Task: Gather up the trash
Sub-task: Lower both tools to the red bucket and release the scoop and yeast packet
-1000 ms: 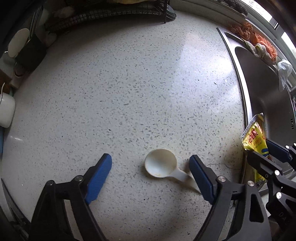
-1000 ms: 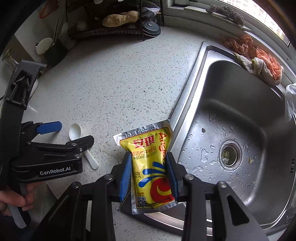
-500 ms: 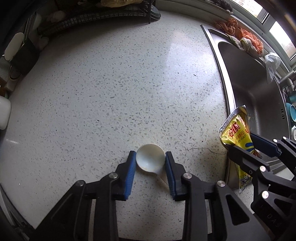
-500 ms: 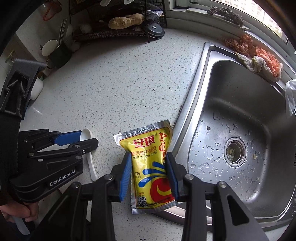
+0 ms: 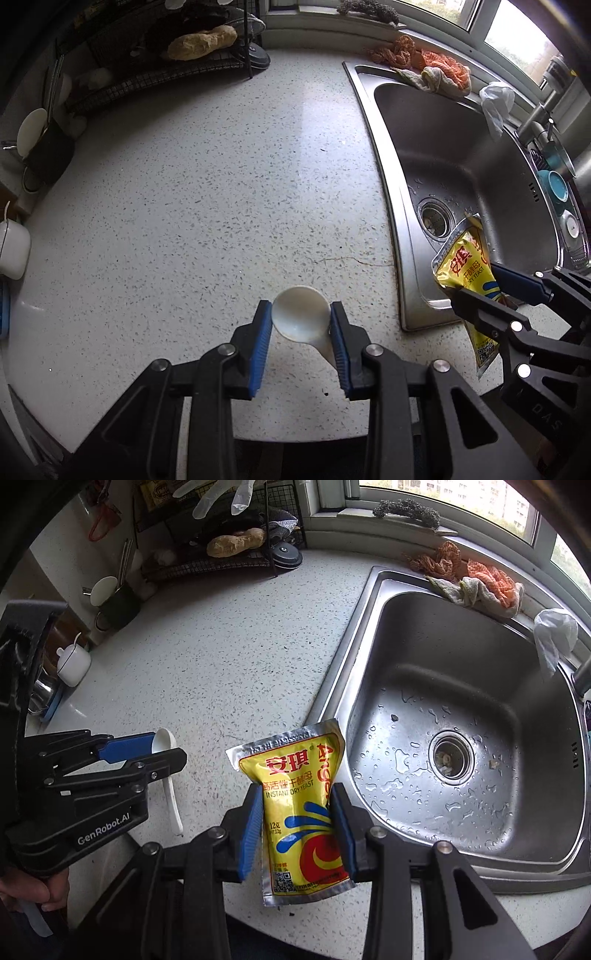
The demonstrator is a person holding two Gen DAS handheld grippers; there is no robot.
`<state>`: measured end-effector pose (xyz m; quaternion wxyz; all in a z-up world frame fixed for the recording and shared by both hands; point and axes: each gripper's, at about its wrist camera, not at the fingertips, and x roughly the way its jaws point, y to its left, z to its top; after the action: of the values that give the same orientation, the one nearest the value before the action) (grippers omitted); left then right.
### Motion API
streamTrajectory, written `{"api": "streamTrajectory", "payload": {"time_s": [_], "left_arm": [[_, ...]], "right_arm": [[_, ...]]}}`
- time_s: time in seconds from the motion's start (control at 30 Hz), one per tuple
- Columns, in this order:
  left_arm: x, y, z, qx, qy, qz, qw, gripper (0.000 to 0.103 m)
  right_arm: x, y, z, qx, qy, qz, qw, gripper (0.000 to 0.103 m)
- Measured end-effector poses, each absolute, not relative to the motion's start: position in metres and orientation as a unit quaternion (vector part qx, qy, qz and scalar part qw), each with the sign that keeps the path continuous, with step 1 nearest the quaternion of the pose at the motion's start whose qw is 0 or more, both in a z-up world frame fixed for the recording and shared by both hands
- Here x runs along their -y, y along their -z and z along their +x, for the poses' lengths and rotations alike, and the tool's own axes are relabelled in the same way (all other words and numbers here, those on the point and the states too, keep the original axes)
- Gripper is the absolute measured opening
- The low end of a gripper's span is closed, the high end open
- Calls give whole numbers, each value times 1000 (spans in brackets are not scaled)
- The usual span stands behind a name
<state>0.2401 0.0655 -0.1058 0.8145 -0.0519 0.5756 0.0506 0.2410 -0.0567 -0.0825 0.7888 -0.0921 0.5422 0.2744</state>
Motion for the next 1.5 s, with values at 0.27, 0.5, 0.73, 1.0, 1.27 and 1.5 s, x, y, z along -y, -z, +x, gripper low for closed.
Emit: {"api": "streamTrajectory", "payload": {"time_s": [0.27, 0.5, 0.73, 1.0, 1.27, 1.5], "left_arm": [[-4, 98, 184, -558, -22, -23, 830, 29], [55, 109, 121, -563, 19, 9, 826, 29], [95, 135, 80, -583, 50, 24, 810, 29], [112, 215, 74, -609, 89, 35, 787, 29], [118, 328, 92, -613, 115, 26, 781, 29], [121, 395, 111, -610, 126, 29, 782, 34]], "right_arm": [[121, 74, 177, -526, -256, -73, 808, 34], [172, 83, 113, -534, -236, -61, 809, 34], [200, 109, 82, -558, -221, -42, 799, 34], [211, 184, 64, -586, -197, -24, 786, 35], [217, 291, 71, -603, -178, -23, 777, 35], [219, 352, 79, -610, -155, -12, 777, 35]]}}
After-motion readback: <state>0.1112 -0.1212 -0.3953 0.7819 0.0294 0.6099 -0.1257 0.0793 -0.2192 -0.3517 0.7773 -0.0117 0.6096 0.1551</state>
